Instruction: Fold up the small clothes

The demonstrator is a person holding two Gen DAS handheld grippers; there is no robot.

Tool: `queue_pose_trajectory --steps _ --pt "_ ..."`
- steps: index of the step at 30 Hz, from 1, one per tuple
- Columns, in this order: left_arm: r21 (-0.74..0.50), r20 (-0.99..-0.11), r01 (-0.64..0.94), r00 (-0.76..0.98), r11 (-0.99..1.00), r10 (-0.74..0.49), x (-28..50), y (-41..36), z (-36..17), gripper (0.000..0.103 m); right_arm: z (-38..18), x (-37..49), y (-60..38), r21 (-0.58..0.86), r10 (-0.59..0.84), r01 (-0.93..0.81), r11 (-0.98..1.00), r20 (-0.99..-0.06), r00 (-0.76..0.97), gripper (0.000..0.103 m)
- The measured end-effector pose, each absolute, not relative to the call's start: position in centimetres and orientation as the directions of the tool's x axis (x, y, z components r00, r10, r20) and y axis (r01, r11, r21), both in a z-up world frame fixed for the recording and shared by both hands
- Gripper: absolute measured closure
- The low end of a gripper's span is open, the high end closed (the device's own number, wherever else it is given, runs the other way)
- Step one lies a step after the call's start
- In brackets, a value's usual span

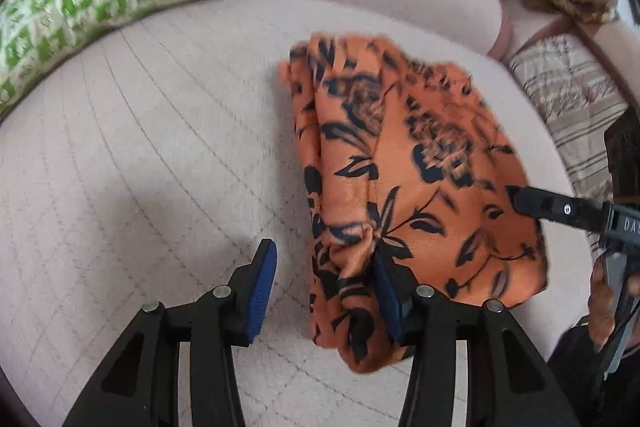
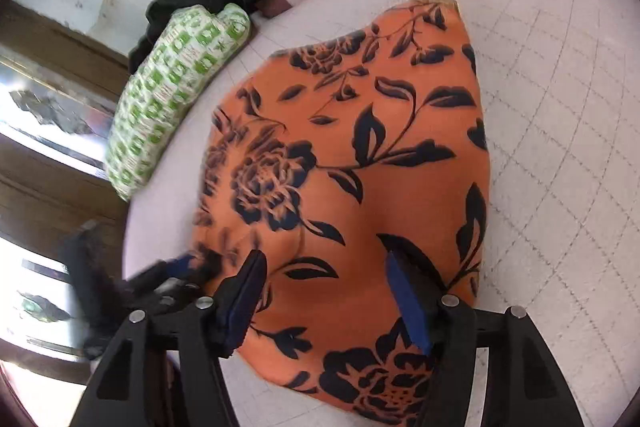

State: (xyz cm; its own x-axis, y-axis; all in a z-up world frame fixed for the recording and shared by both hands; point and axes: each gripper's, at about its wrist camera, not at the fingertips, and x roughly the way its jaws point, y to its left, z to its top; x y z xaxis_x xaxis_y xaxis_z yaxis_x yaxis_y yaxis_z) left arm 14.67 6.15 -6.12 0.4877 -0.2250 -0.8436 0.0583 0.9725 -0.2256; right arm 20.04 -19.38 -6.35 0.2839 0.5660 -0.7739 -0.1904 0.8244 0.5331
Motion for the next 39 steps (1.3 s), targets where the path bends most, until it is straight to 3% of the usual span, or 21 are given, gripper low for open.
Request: queue_pose_trajectory --steps 4,6,8,10,15,17,20,25,31,35,39 --pt "-0.245 -0.834 0.097 0.486 0.965 -0.261 13.1 5.7 -4.8 0.054 -3.0 17.9 -18.6 0.588 0.64 -0.251 0.768 -0.701 0.316 0.037" --pt "-0.19 -0.874 0.104 0.436 0.976 -0.216 13.3 4.9 -6.8 0.053 -3.3 16.6 -18.2 0.642 0.695 -0.266 0.719 -0.662 0.279 0.037" --pt "-0.201 -0.895 0.073 0.392 0.977 -0.213 13.8 5.0 -8.8 0.051 -6.1 16.3 -17.2 0.664 0.704 -0.235 0.71 -0.685 0.189 0.035" --pt "-0.219 -0.886 0.059 0.406 0.974 -0.224 13.7 5.2 -8.4 0.05 -9.0 16.4 -17.3 0.657 0.679 -0.17 0.734 -0.719 0.152 0.04" --pt "-0.216 -0.887 0.072 0.403 0.974 -0.226 13.4 5.2 -7.1 0.048 -5.1 16.0 -17.8 0.678 0.716 -0.23 0.698 -0.666 0.209 0.038" --pt "-0.243 -0.887 0.049 0.392 0.969 -0.242 13.4 5.7 -7.6 0.045 -5.6 15.9 -17.7 0.661 0.702 -0.24 0.711 -0.685 0.194 0.03" --pt "-0.269 -0.881 0.036 0.395 0.962 -0.261 13.0 6.3 -7.2 0.045 -8.4 15.9 -17.8 0.646 0.673 -0.194 0.738 -0.728 0.133 0.032" --pt "-0.284 -0.864 0.029 0.425 0.958 -0.269 12.3 7.3 -6.0 0.045 -3.6 18.3 -16.7 0.666 0.718 -0.275 0.693 -0.668 0.194 0.03" --pt "-0.306 -0.87 0.003 0.405 0.952 -0.281 12.3 7.9 -7.1 0.044 -5.8 24.8 -12.1 0.789 0.804 -0.16 0.594 -0.588 0.088 0.029" --pt "-0.309 -0.867 0.014 0.406 0.951 -0.287 12.4 8.0 -7.2 0.044 -8.9 26.4 -8.7 0.742 0.748 -0.109 0.662 -0.663 0.034 0.029" --pt "-0.315 -0.865 0.015 0.406 0.949 -0.294 13.0 7.8 -7.4 0.044 -5.9 26.8 -7.5 0.8 0.816 -0.166 0.577 -0.572 0.079 0.029"
